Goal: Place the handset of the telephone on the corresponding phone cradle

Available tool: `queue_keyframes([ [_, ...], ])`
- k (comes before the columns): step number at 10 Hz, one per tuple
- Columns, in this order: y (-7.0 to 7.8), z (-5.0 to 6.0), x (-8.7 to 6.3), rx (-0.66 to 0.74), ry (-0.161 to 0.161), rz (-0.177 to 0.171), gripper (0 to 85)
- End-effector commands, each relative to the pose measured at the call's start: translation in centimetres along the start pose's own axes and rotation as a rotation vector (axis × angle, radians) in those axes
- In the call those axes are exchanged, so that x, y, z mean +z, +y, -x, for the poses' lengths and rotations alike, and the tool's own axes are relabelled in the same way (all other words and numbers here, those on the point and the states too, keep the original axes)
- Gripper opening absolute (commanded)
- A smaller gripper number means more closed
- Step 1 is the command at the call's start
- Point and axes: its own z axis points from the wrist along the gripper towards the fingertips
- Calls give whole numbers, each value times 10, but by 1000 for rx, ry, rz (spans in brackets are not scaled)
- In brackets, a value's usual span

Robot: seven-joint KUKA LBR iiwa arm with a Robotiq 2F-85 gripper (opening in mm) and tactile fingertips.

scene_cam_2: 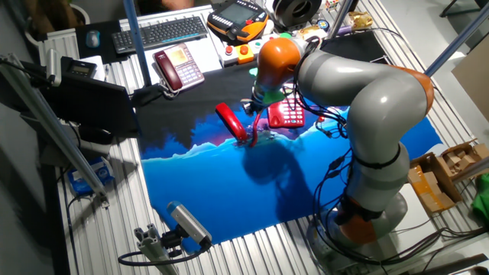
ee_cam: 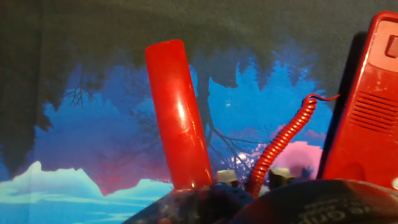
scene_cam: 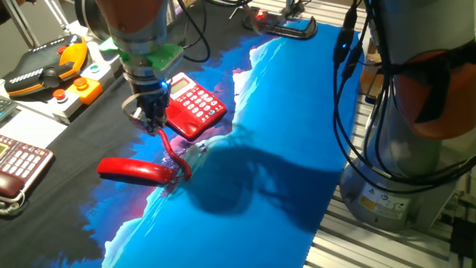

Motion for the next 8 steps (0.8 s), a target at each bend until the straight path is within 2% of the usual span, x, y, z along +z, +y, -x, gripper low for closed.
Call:
queue_keyframes([
  [1, 2, 1, 3, 5, -5, 6, 457],
  [2, 3, 2, 6, 8, -11, 6, 513],
  [3, 5, 3, 8, 10, -10, 11, 530],
  [4, 8, 4, 11, 6, -15, -13, 540],
  [6, 12, 5, 18, 11, -12, -26, 543],
  [8, 15, 6, 28, 22, -10, -9, 543],
])
